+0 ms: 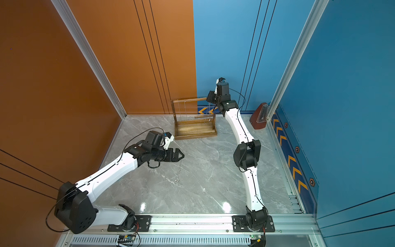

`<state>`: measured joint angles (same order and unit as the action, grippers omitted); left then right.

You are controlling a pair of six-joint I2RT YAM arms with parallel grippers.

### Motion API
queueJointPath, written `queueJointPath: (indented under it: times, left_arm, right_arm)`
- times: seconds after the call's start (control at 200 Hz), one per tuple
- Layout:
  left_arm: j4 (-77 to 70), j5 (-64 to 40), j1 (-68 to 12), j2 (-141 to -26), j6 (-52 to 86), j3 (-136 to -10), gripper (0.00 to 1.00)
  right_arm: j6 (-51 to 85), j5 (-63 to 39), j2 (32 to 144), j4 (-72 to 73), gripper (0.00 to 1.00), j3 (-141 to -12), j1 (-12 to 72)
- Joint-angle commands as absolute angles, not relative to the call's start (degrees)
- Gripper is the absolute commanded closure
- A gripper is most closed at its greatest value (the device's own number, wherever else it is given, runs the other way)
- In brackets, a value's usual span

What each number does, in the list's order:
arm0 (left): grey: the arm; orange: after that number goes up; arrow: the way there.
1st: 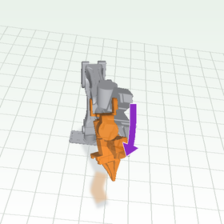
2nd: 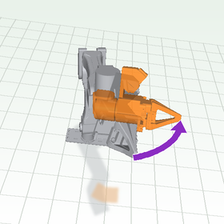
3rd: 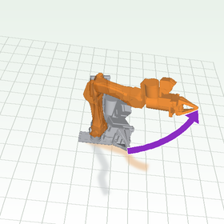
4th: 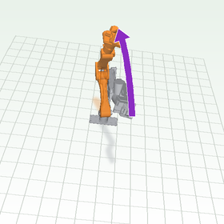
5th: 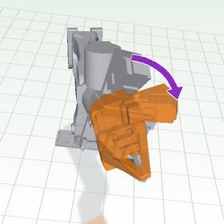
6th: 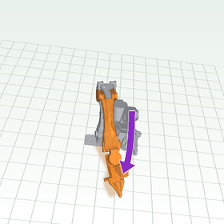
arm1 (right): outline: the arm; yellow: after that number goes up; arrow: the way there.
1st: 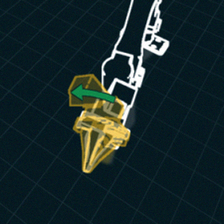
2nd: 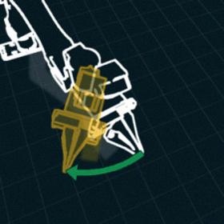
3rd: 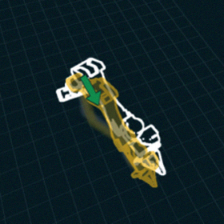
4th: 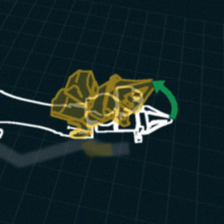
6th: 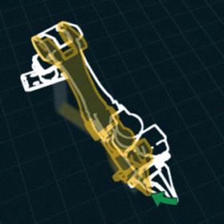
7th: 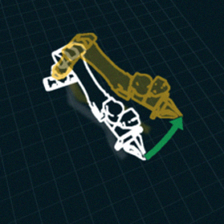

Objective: Take the necklace off the jewelry display stand
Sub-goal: Take off the necklace from the stand.

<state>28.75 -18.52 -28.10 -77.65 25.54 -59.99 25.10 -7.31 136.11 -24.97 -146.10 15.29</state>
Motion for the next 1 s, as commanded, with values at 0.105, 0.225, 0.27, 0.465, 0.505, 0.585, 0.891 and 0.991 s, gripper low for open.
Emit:
queueJointPath:
  times: [0.105, 0.225, 0.27, 0.465, 0.505, 0.585, 0.891, 0.991]
  left_arm:
    - [29.54, -19.6, -27.87, -78.05, 25.78, -59.52, 0.02]
    - [29.49, -19.41, -27.86, -77.89, 25.71, -59.51, 0.02]
    - [29.53, -19.25, -27.86, -77.79, 25.75, -59.5, 0.02]
    - [29.51, -18.81, -27.89, -77.53, 25.58, -59.5, 0.02]
    - [29.52, -18.64, -27.86, -77.43, 25.58, -59.5, 0.02]
    - [29.51, -18.45, -27.87, -77.25, 25.49, -59.5, 0.02]
    - [29.45, -17.22, -27.88, -76.45, 25.04, -59.41, 0.02]
    - [29.44, -16.71, -27.77, -75.88, 24.78, -59.41, 0.02]
  right_arm:
    - [22.27, -7.4, 131.39, -26.87, 1.0, -148.22, 14.74]
    - [21.5, -6.96, 129.61, -27.85, 1.0, -148.19, 14.5]
    - [21.53, -6.97, 129.01, -28.05, 1.0, -148.27, 14.41]
    - [21.01, -7.47, 126.7, -28.79, 1.0, -148.86, 14.16]
    - [20.79, -7.47, 126.5, -29.43, 1.0, -149.54, 14.07]
    - [20.7, -7.6, 126.11, -30.66, 1.0, -150.92, 13.87]
    - [19.57, -8.03, 121.32, -34.09, 1.0, -150.92, 13.56]
    - [19.02, -7.89, 119.47, -36.84, 1.0, -150.82, 13.51]
